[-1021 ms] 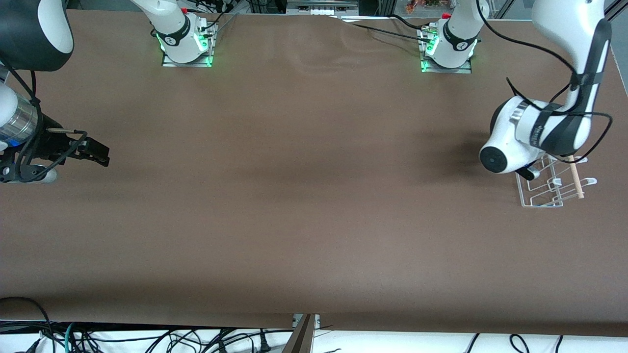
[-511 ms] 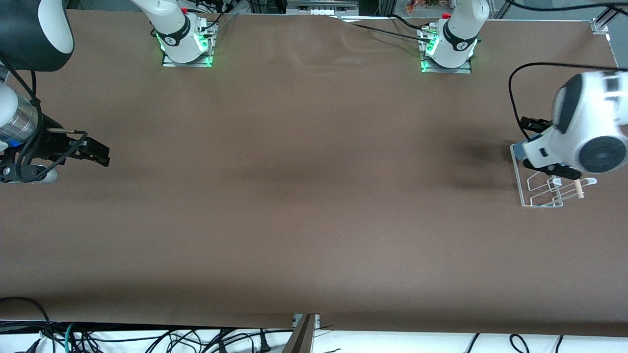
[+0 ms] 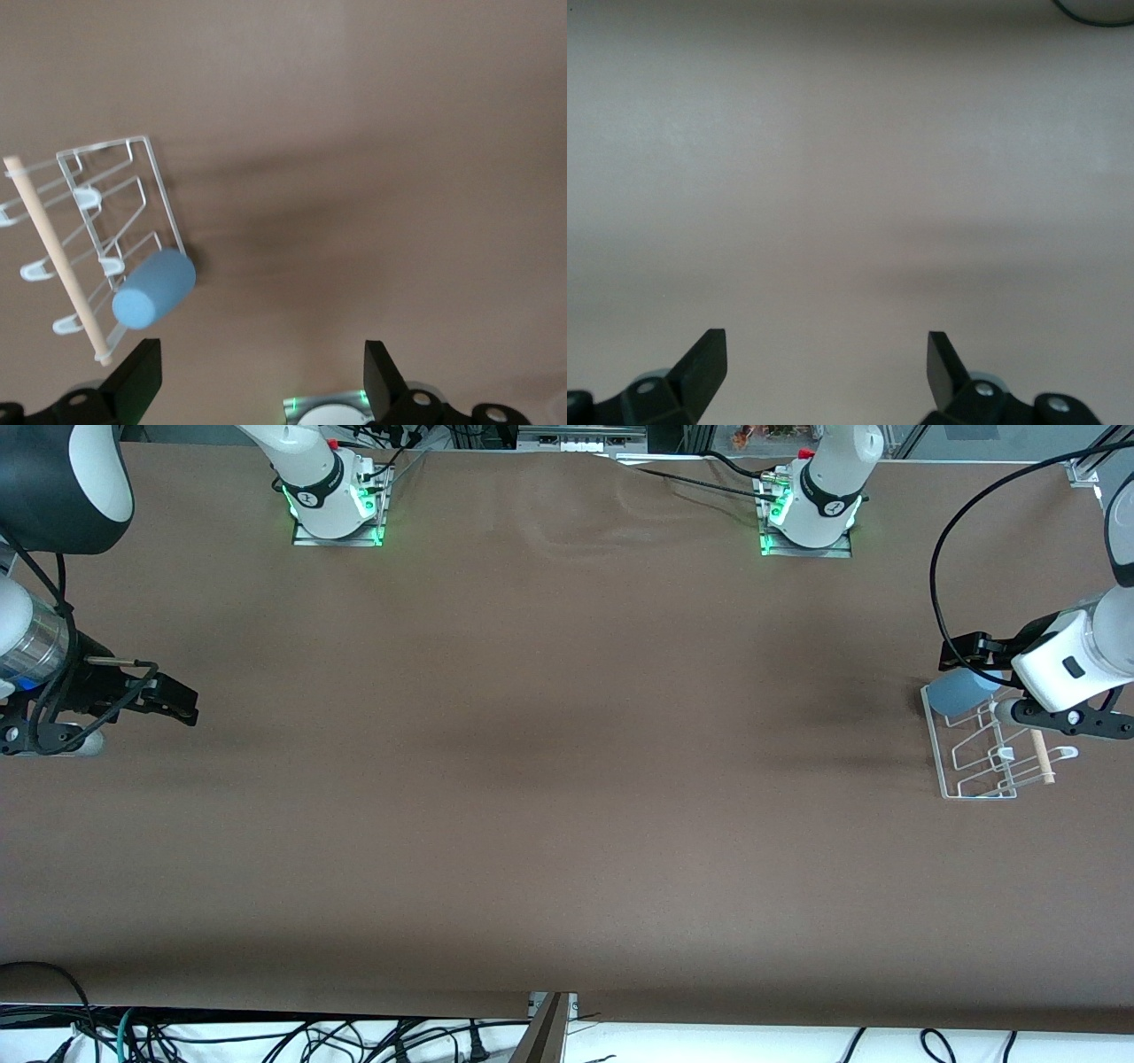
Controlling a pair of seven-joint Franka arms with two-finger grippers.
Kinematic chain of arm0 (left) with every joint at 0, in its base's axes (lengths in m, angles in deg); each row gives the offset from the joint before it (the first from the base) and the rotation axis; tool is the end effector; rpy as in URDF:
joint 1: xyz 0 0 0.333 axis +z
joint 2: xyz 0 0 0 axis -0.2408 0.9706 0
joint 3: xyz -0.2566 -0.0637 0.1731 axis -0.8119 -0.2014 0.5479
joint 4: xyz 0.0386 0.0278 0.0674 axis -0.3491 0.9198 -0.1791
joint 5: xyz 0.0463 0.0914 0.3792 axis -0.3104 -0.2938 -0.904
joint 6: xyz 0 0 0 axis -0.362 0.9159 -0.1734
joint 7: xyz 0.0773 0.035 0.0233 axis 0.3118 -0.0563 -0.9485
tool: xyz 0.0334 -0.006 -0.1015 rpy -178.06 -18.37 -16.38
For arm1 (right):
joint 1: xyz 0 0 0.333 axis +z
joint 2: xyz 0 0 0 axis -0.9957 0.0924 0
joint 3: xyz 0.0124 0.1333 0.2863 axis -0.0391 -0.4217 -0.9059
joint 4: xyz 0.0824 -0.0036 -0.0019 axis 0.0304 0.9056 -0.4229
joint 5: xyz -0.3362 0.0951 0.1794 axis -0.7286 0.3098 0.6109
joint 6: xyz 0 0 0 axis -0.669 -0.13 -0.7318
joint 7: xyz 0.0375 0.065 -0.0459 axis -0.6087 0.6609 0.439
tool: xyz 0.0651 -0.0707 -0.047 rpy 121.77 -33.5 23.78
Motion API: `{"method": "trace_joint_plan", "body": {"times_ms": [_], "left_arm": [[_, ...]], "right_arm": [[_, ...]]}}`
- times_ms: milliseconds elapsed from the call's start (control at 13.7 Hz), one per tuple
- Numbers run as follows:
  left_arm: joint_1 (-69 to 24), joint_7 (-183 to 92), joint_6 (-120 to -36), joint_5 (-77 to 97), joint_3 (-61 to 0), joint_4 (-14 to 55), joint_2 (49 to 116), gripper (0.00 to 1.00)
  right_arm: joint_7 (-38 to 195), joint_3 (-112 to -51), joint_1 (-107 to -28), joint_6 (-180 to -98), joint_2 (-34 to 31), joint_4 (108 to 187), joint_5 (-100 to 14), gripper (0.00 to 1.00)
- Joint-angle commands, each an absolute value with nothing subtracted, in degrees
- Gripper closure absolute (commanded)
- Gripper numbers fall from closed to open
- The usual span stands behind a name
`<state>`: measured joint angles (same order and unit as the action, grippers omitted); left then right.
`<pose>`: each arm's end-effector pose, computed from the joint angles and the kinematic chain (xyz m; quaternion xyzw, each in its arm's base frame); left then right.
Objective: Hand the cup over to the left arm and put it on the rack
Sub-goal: 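Lower the cup onto the rack and open the left gripper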
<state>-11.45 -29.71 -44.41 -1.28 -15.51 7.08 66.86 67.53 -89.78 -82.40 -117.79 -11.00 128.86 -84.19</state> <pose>0.5888 0.0001 0.5437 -0.9896 0.0863 0.1151 0.0050 0.6324 0.0461 0.5696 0.9996 -0.0043 0.0057 0.0289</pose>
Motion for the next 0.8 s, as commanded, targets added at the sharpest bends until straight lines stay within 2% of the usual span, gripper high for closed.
{"method": "trace_joint_plan", "body": {"times_ms": [0, 146, 730], "left_arm": [[-13.40, -30.92, -51.06, -0.30, -15.44, 14.61, 59.45, 0.00], [-14.55, -39.37, -58.00, 1.70, -15.35, 22.52, 54.34, 0.00], [-14.73, -44.02, -58.65, 1.46, -15.09, 23.27, 53.35, 0.00]], "right_arm": [[68.53, -90.02, -82.94, -117.55, -11.96, 129.90, -84.79, 0.00], [68.53, -90.02, -82.94, -117.55, -11.96, 129.90, -84.79, 0.00], [68.53, -90.11, -82.77, -117.46, -12.14, 129.90, -84.79, 0.00]]}}
